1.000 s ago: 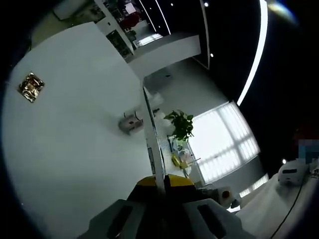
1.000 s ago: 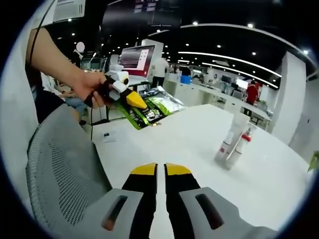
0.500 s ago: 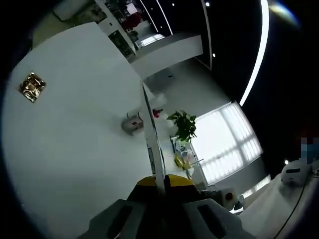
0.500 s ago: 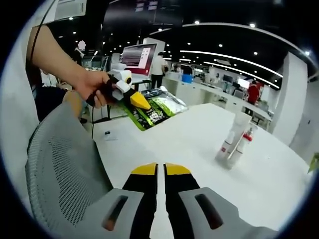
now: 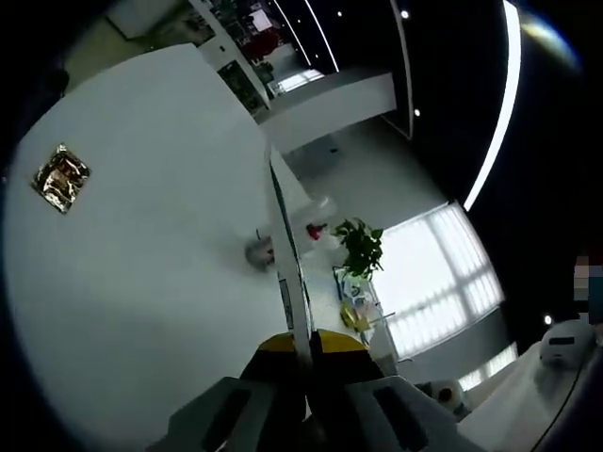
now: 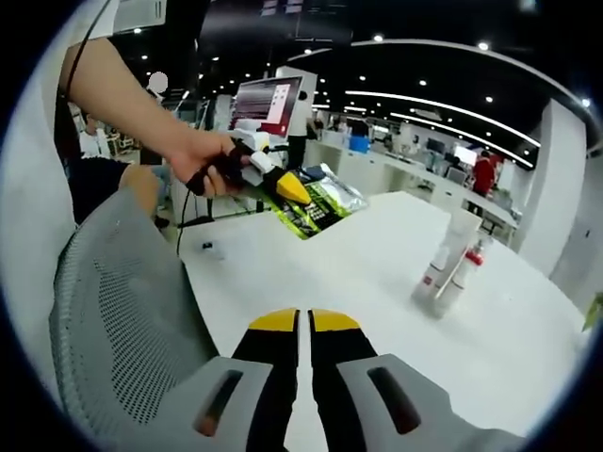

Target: Arrange the skincare products in the storage area until every visible bottle or jar stands upright without overlapping.

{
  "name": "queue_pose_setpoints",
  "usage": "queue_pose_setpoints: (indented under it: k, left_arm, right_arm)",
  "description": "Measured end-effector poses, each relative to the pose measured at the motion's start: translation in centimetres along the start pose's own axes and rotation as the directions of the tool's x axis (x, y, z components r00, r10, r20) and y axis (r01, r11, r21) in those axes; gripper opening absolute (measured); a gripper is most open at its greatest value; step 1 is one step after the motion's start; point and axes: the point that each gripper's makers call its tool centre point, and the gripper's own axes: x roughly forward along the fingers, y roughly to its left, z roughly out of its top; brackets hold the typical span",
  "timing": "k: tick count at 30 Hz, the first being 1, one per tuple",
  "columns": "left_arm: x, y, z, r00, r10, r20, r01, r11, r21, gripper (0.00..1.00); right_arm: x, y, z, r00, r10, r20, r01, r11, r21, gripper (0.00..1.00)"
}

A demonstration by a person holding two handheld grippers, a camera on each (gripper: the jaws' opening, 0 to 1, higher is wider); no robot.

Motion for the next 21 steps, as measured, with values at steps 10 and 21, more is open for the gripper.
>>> queue_pose_setpoints:
  k: [10, 21]
  left_arm:
    - [2.5, 2.2, 1.4, 1.0, 0.02, -0.013, -0.021, 0.998, -0.064, 0.02]
    - [4.6, 4.8, 4.3, 0.997, 0.071, 0.013, -0.069, 0.989, -0.135, 0.02]
  right_arm:
    - [0.1, 0.1, -0.3, 1.0, 0.003, -0.018, -0.003, 1.0, 0.005, 0.01]
    - [0.3, 0.0, -0.9, 0.999, 0.008, -0.048, -0.006, 0.999, 0.048, 0.01]
